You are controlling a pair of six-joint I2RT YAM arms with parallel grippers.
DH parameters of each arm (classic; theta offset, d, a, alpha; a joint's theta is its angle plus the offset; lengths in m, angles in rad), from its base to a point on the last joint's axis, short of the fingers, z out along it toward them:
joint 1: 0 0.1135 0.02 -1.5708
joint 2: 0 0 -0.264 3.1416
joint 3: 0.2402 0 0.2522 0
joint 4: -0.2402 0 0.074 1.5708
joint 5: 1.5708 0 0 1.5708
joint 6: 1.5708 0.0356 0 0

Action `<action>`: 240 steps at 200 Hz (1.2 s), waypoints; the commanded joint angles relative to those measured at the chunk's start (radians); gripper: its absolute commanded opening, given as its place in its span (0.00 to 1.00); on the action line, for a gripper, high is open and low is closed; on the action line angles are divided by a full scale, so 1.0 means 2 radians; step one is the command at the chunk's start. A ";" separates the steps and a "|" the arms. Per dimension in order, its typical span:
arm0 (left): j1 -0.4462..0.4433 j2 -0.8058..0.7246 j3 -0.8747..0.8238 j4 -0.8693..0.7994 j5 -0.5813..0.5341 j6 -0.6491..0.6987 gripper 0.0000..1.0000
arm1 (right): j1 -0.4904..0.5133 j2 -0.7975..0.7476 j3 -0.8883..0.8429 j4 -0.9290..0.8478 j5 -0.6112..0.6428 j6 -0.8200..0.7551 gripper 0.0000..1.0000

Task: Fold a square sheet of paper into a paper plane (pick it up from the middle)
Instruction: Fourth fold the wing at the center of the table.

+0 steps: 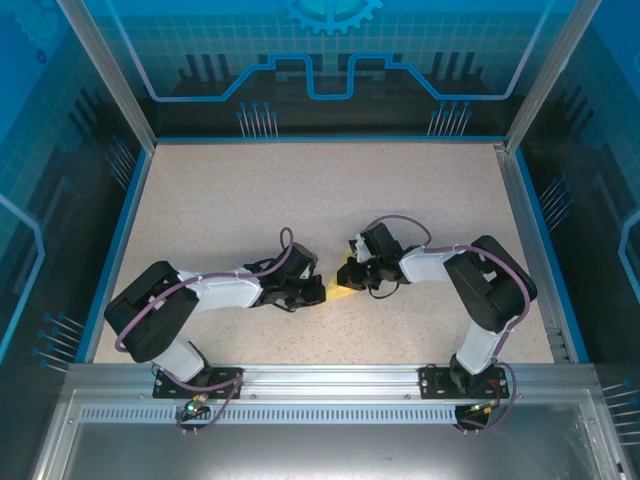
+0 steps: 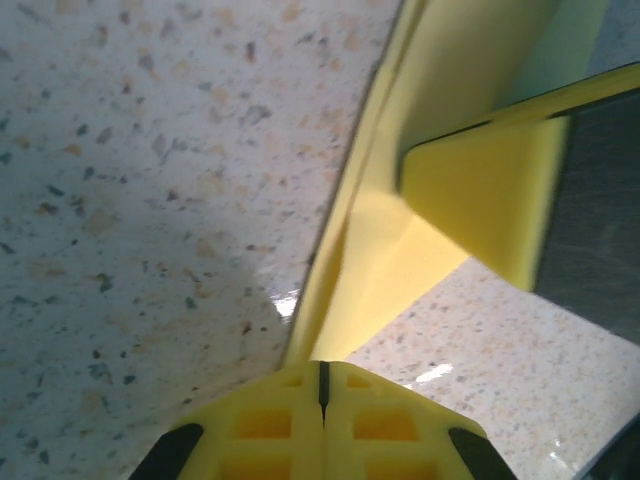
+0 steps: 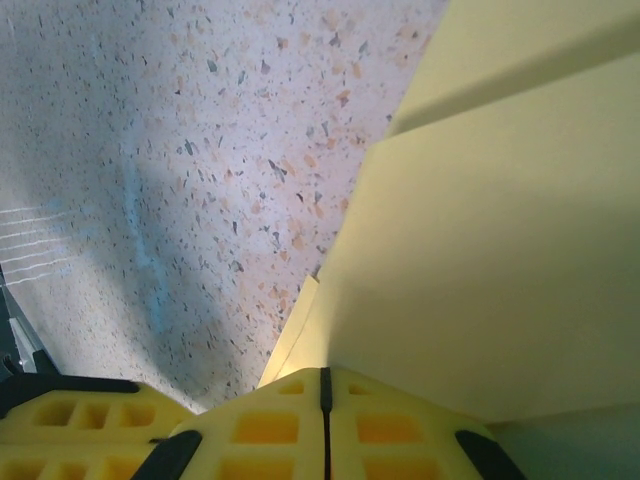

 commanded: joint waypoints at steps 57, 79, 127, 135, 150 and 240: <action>0.003 0.034 0.024 0.038 0.013 -0.004 0.05 | -0.007 0.009 0.005 -0.007 0.002 -0.011 0.06; 0.003 0.044 0.028 0.032 0.000 -0.003 0.04 | -0.006 0.008 0.005 -0.006 0.001 -0.012 0.06; 0.002 0.052 0.010 0.019 -0.010 -0.005 0.00 | -0.006 -0.005 0.006 -0.005 -0.004 -0.010 0.06; 0.002 0.050 0.003 0.020 -0.010 -0.007 0.00 | -0.006 -0.012 0.006 -0.002 -0.007 -0.008 0.06; 0.002 0.049 -0.005 0.019 -0.009 -0.010 0.00 | -0.001 -0.027 0.006 -0.003 -0.007 -0.007 0.06; 0.003 0.043 -0.011 0.014 -0.011 -0.019 0.00 | 0.032 -0.009 -0.007 0.003 -0.008 0.008 0.06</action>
